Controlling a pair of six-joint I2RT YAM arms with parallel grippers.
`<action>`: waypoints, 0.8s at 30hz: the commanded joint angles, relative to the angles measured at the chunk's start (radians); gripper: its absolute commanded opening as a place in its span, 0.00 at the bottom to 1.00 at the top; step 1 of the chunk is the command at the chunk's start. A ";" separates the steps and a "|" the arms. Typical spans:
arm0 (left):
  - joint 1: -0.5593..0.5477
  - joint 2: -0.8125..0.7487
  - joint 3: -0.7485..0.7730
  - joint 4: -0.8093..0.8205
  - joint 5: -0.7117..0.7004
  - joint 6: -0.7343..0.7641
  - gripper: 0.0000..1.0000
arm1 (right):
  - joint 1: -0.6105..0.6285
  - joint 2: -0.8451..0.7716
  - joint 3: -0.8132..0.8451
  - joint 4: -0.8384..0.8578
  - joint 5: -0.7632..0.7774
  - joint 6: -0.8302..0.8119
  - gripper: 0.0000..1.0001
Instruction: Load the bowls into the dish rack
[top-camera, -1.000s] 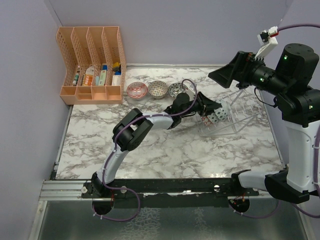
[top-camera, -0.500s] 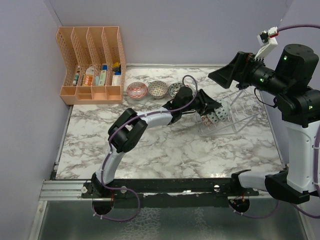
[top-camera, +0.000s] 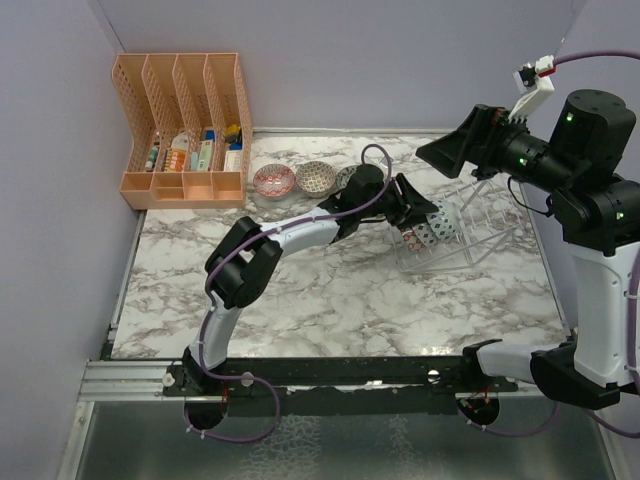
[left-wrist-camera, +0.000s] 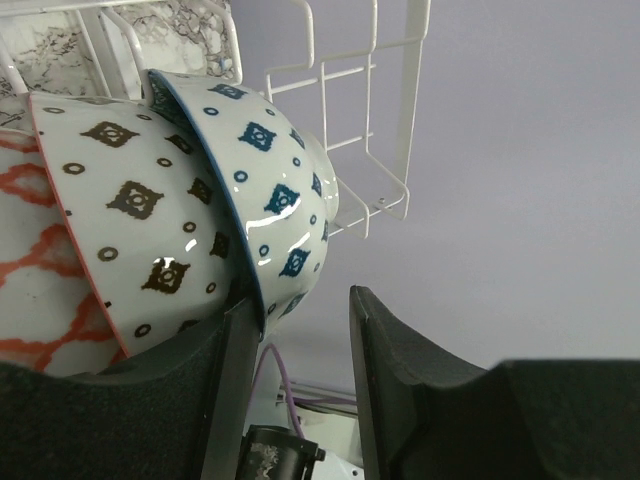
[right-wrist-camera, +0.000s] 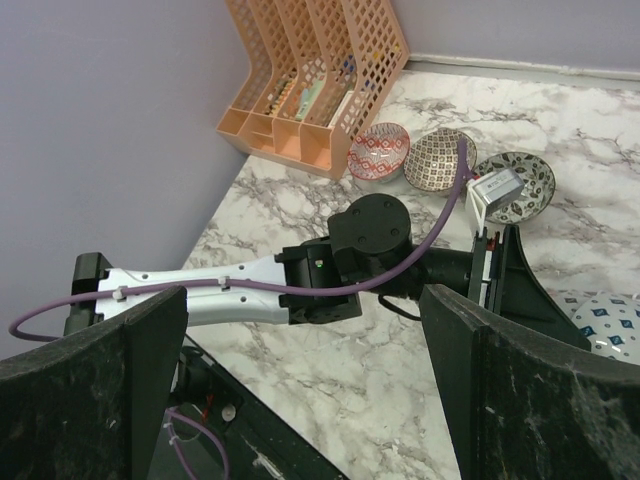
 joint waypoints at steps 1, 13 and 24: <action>0.009 -0.084 0.004 -0.078 0.012 0.069 0.49 | -0.004 -0.017 -0.003 0.037 -0.017 0.006 0.99; 0.064 -0.228 -0.100 -0.224 -0.030 0.199 0.50 | -0.004 -0.017 0.017 0.038 -0.053 0.005 0.99; 0.259 -0.315 -0.002 -0.650 -0.324 0.718 0.59 | -0.004 0.003 0.070 0.024 -0.108 -0.003 0.99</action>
